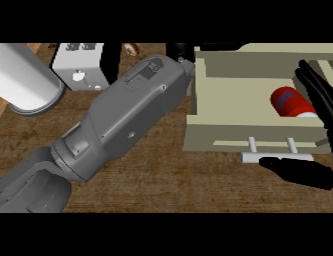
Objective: Pick up the can, place it into the drawer and close the drawer
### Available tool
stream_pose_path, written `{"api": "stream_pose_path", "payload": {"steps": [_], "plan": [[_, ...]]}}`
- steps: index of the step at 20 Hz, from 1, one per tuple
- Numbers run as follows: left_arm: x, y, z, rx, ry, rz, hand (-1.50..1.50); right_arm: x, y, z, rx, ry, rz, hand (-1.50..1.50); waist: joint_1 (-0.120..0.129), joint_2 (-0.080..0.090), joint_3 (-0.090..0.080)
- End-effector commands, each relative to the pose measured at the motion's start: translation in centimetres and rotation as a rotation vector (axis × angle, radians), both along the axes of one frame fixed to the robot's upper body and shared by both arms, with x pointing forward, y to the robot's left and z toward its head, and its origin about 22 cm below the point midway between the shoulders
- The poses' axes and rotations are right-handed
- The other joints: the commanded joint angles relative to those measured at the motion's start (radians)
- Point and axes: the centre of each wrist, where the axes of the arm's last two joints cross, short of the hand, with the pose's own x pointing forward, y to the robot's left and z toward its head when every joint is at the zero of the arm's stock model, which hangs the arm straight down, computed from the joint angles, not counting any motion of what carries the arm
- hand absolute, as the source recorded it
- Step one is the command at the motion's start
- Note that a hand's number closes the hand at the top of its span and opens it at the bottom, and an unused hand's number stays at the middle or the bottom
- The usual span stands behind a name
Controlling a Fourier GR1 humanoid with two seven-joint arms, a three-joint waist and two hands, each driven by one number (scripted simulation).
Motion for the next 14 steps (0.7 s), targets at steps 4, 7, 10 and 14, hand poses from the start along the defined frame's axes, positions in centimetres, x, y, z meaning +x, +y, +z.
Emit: {"api": "stream_pose_path", "payload": {"steps": [4, 7, 10, 14], "plan": [[0.5, 1.5, 2.5, 0.003, 0.010, 0.026, -1.50, 6.1, 3.8, -1.9, -0.210, 0.016, 0.011, -1.50, 0.017, -0.003, 0.000], [0.7, 2.6, 1.9, 0.026, -0.011, 0.045, -1.50, 8.0, 4.6, -3.6, -0.305, 0.022, 0.009, -1.50, 0.015, -0.001, 0.000], [0.7, 4.7, 1.2, 0.040, -0.017, 0.025, -1.50, 10.1, 5.1, -4.1, -0.402, 0.051, -0.033, -1.50, 0.032, -0.002, 0.000], [0.5, 5.6, 2.2, 0.042, 0.012, 0.051, -1.50, 12.7, 5.4, -6.4, -0.400, 0.040, -0.082, -1.50, 0.028, -0.004, 0.001]]}}
